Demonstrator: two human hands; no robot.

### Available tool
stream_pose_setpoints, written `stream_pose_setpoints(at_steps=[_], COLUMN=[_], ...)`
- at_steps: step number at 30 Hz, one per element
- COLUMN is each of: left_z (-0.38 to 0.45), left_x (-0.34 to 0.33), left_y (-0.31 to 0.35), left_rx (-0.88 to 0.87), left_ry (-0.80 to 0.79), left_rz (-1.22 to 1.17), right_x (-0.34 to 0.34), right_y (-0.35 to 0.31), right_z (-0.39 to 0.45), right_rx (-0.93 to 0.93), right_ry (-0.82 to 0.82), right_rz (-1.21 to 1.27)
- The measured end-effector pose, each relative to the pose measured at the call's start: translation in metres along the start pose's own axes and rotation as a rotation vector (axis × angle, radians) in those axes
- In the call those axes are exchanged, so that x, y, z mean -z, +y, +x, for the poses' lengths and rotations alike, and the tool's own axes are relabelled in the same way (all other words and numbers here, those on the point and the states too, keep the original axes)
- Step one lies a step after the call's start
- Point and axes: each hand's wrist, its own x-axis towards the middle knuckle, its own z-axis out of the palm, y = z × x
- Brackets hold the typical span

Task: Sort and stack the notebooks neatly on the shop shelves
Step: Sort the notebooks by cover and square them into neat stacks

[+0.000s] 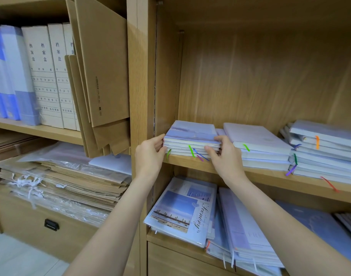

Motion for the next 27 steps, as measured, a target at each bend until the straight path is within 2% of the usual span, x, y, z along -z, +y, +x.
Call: stream_pose_setpoints(at_steps=[4, 9, 16, 21, 27], left_z=[0.0, -0.003, -0.005, -0.004, -0.013], left_x=[0.0, -0.002, 0.0, -0.002, -0.003], left_y=[0.0, -0.002, -0.009, -0.009, -0.008], left_rx=[0.011, -0.013, -0.049, -0.091, -0.077], left_ry=[-0.006, -0.015, 0.015, 0.034, 0.035], left_rz=[-0.018, -0.005, 0.053, 0.083, 0.043], right_x=[0.001, 0.003, -0.002, -0.002, 0.0], right_y=[-0.002, -0.001, 0.004, 0.005, 0.002], right_z=[0.0, 0.003, 0.004, 0.004, 0.003], right_rx=[-0.005, -0.028, -0.045, -0.024, 0.102], right_ry=[-0.008, -0.101, -0.069, -0.059, -0.097], right_rz=[0.004, -0.013, 0.096, 0.084, -0.107])
